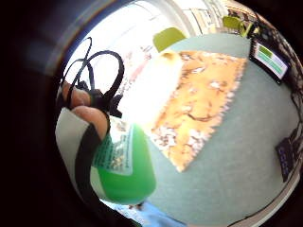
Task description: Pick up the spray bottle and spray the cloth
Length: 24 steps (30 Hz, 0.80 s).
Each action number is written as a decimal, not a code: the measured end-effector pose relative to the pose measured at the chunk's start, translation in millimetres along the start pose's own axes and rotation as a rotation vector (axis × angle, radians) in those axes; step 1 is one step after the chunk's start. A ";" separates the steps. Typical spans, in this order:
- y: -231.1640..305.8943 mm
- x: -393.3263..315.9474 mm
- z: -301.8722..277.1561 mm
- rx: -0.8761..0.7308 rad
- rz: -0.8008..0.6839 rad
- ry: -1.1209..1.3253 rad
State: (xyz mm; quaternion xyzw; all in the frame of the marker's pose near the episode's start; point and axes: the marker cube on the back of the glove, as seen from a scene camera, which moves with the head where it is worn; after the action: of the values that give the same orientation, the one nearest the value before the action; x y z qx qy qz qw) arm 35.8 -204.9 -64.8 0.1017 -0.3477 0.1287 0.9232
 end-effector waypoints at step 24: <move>24.8 -41.1 233.1 -0.183 -0.175 -0.267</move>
State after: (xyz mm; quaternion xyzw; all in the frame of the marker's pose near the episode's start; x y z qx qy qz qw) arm -145.2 -252.8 82.1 0.0632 -0.4670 0.0009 0.8820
